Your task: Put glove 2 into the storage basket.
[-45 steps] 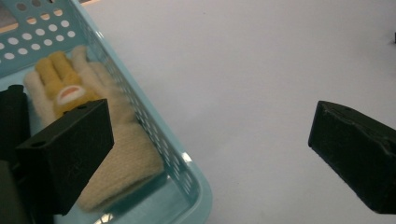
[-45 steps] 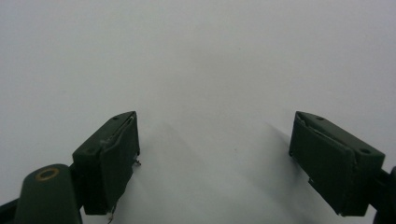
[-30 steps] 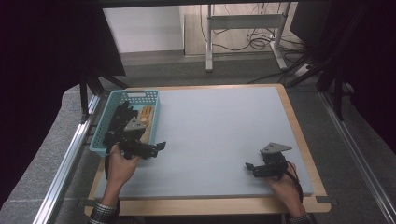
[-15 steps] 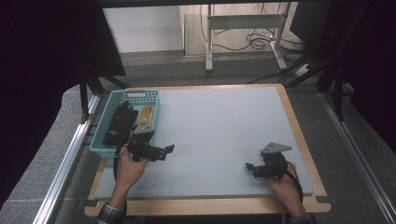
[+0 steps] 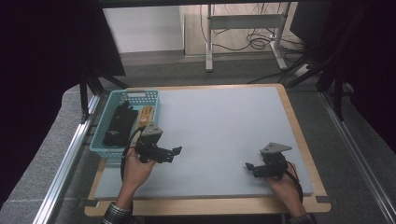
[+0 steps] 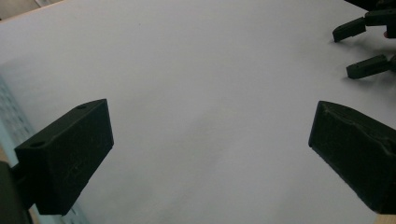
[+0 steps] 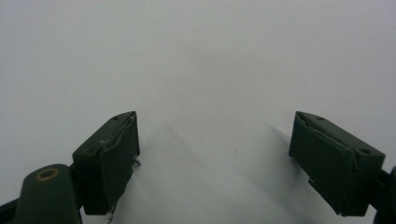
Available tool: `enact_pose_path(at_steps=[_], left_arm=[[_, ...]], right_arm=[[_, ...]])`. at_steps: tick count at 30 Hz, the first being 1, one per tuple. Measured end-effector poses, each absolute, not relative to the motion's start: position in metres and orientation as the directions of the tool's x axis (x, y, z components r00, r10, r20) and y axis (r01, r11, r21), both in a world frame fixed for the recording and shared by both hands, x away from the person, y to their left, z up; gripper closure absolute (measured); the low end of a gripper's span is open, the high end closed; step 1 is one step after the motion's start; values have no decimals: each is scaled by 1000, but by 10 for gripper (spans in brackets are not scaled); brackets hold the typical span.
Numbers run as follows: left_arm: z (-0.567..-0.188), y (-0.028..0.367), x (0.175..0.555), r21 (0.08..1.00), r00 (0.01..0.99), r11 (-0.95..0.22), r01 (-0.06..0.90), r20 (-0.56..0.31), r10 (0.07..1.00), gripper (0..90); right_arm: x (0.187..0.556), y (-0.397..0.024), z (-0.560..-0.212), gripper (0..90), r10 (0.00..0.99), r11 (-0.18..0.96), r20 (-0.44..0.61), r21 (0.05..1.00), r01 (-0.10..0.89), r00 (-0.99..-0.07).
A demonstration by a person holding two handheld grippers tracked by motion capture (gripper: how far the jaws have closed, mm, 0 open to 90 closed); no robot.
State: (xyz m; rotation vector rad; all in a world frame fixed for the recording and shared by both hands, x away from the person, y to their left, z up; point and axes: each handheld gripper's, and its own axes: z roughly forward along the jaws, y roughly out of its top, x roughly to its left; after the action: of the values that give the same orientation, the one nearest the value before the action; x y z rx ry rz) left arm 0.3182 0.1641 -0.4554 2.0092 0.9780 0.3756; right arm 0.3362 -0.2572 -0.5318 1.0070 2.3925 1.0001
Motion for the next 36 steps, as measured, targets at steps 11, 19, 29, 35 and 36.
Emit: enact_pose_path(at_steps=[11, 19, 29, 35, 36], left_arm=[[-463, 150, 318, 794, 674, -353, 495, -95, 732, 3], [-465, 140, 318, 798, 689, -355, 487, -101, 718, 3], [-470, 124, 316, 796, 712, -372, 477, -102, 695, 1], [-475, 112, 316, 796, 728, -385, 466, -99, 678, 0], [-475, 112, 316, 796, 728, -385, 466, -99, 678, 0]], right_arm=[[336, -257, -532, 156, 729, 496, -50, 726, 476, -682], [336, -257, -532, 157, 729, 496, -50, 726, 476, -682], [336, -257, -532, 157, 730, 495, -50, 726, 477, -682], [336, -257, -532, 156, 730, 495, -50, 726, 477, -682], [336, -257, -532, 156, 730, 495, -50, 726, 477, -682]])
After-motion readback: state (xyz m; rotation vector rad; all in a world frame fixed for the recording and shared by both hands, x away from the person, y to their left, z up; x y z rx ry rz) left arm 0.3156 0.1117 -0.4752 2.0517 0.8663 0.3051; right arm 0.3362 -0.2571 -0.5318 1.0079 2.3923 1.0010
